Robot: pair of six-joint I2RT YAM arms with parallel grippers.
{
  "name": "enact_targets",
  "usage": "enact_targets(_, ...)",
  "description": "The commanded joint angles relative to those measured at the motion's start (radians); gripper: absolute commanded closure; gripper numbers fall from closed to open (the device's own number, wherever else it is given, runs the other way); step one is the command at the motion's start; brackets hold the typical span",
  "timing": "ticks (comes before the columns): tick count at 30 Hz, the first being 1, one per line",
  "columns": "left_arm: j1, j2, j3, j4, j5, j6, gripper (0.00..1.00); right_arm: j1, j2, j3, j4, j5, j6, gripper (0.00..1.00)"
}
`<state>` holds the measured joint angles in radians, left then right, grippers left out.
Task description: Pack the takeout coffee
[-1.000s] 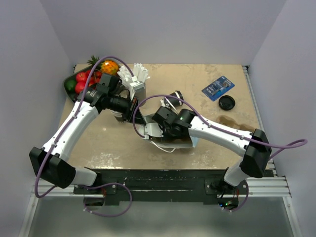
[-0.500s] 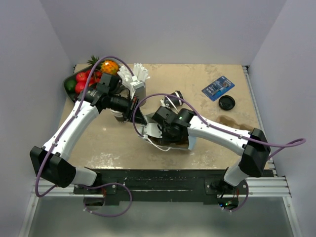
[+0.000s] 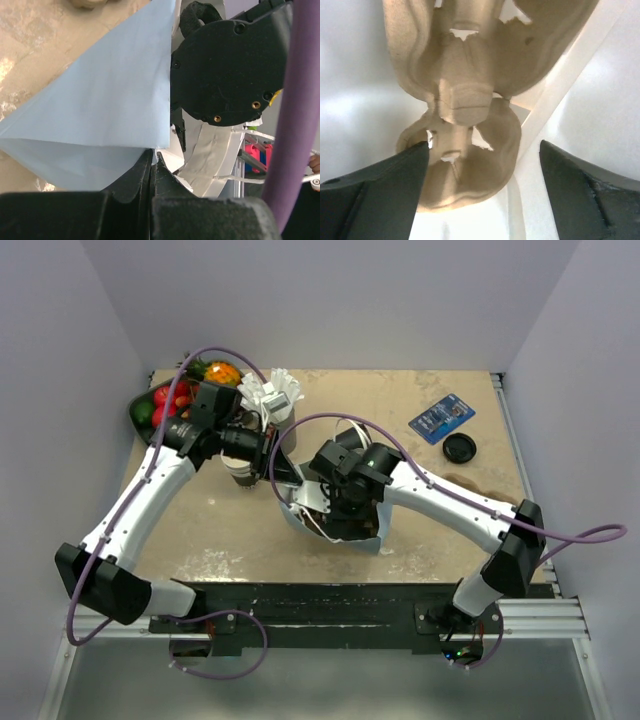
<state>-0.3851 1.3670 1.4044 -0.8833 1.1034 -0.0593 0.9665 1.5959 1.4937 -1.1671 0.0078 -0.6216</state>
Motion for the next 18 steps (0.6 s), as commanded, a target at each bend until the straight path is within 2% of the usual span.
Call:
enact_targets(1, -0.008, -0.012, -0.010, -0.046, 0.021, -0.023, 1.00, -0.011, -0.082, 0.171, 0.113, -0.071, 0.039, 0.01)
enact_targets(7, 0.006, 0.010, 0.022, -0.034, 0.019, -0.036, 1.00, -0.009, -0.090, 0.149, 0.098, -0.080, 0.063, 0.01)
enact_targets(11, 0.008, 0.015, 0.036, -0.019, 0.029, -0.050, 1.00, -0.015, -0.137, 0.125, 0.070, -0.198, 0.011, 0.01)
enact_targets(13, 0.008, 0.015, 0.028, -0.013, 0.047, -0.054, 1.00, -0.015, -0.195, 0.074, 0.124, -0.242, 0.017, 0.01)
enact_targets(18, 0.008, 0.004, 0.005, -0.002, 0.055, -0.056, 1.00, -0.018, -0.228, 0.117, 0.280, -0.111, 0.227, 0.01)
